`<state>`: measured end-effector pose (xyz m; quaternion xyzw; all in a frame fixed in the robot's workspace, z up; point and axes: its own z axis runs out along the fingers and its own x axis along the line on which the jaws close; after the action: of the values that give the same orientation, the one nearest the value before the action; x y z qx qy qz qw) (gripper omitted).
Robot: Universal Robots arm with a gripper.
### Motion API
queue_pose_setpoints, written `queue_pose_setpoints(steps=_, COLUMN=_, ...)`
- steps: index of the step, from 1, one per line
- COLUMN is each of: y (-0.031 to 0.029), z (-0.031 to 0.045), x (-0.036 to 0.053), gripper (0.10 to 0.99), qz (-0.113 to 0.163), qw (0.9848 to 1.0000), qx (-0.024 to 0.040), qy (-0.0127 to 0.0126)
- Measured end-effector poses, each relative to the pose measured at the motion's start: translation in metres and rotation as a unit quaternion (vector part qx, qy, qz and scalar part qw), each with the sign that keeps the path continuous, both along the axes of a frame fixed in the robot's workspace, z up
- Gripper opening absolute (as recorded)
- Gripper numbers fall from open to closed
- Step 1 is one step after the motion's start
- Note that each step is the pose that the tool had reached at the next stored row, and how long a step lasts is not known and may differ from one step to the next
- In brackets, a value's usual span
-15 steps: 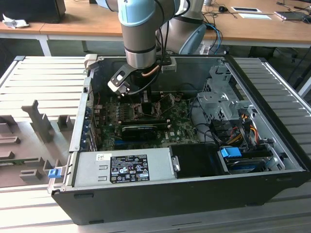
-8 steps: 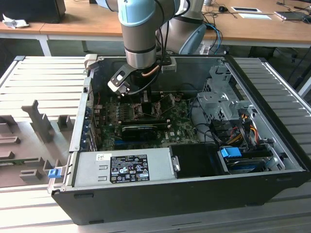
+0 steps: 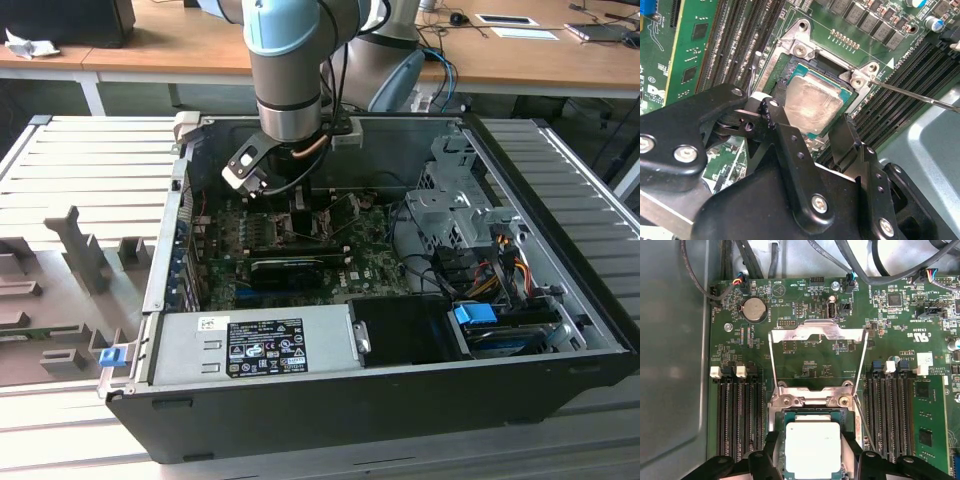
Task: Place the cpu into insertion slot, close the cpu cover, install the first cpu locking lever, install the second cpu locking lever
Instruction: 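Place the cpu into insertion slot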
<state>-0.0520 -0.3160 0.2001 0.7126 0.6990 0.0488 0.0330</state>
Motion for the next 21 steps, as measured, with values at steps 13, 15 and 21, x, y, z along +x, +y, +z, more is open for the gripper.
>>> queue_pose_setpoints(steps=13, y=-0.0001, z=0.0115, x=0.0016, gripper=0.341, qz=0.0, qw=0.9999, qx=-0.0092, qy=0.0097)
queue_pose_setpoints(steps=15, y=-0.0001, z=0.0134, x=0.0029, gripper=0.282, qz=0.0, qw=0.9998, qx=-0.01, qy=0.0145)
queue_pose_setpoints(steps=21, y=-0.0001, z=0.0208, x=0.0047, gripper=0.106, qz=0.0, qw=0.9996, qx=-0.0108, qy=0.0248)
